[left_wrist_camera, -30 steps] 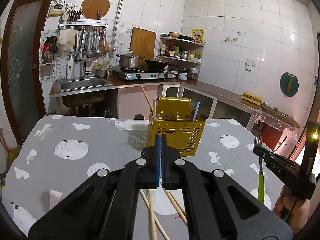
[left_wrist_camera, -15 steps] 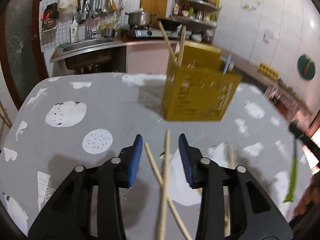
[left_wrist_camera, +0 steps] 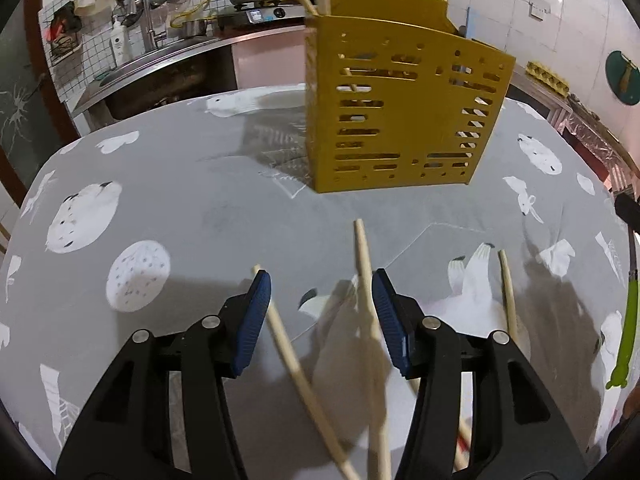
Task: Organize utensils
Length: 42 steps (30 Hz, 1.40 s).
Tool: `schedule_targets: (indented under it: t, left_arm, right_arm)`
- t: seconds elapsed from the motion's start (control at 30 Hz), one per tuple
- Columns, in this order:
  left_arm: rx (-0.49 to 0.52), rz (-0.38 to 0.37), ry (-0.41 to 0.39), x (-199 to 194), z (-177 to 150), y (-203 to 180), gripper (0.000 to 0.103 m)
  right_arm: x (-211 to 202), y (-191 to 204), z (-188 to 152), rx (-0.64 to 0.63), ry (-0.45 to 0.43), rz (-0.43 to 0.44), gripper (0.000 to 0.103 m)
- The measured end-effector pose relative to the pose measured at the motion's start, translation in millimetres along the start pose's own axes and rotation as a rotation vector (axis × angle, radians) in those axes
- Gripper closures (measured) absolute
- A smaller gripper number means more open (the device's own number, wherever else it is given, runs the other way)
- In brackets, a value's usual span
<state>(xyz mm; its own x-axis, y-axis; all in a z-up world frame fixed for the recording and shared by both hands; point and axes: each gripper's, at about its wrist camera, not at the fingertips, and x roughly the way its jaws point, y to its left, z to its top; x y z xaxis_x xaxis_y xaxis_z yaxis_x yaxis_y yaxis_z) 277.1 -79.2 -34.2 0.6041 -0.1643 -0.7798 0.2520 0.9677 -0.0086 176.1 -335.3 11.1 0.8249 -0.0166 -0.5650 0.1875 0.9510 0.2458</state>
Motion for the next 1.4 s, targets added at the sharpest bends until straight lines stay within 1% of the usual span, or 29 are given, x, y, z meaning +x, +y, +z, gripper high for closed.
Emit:
schedule_targets:
  t: [0.23, 0.3, 0.33, 0.4, 0.47, 0.5, 0.67, 0.77, 0.93, 1.03, 1.23, 1.4]
  left_arm:
    - [0.027, -0.016, 0.027, 17, 7, -19, 0.052]
    - [0.031, -0.015, 0.057, 26, 8, -22, 0.059]
    - [0.032, -0.014, 0.062, 28, 9, -23, 0.061]
    - [0.037, -0.011, 0.064, 31, 12, -24, 0.069]
    - [0.03, -0.026, 0.072, 31, 15, -24, 0.092]
    - [0.022, -0.036, 0.079, 32, 16, -23, 0.098]
    - [0.006, -0.047, 0.068, 29, 18, -19, 0.098]
    - [-0.016, -0.056, 0.012, 11, 20, -13, 0.099]
    - [-0.052, -0.079, -0.131, -36, 28, -3, 0.099]
    - [-0.067, -0.087, -0.238, -72, 30, 4, 0.098]
    - [-0.065, -0.09, -0.363, -118, 24, 7, 0.098]
    - [-0.049, -0.073, -0.442, -141, 24, 4, 0.099]
  right_arm:
    - [9, 2, -1, -0.01, 0.011, -0.001, 0.101]
    - [11, 2, -1, -0.012, 0.013, -0.004, 0.101]
    - [12, 2, -1, -0.011, 0.014, -0.005, 0.101]
    - [13, 2, 0, -0.011, 0.015, -0.007, 0.101]
    - [13, 1, 1, -0.011, 0.014, -0.006, 0.101]
    - [13, 2, 1, -0.013, 0.014, -0.006, 0.101]
    - [12, 5, 5, -0.022, 0.002, -0.001, 0.101]
    - [10, 8, 8, -0.027, -0.005, 0.005, 0.101]
    - [3, 18, 13, -0.032, -0.031, 0.024, 0.101]
    - [-1, 24, 16, -0.041, -0.048, 0.036, 0.101]
    - [-13, 31, 20, -0.046, -0.106, 0.071, 0.101]
    - [-26, 36, 25, -0.057, -0.182, 0.1, 0.101]
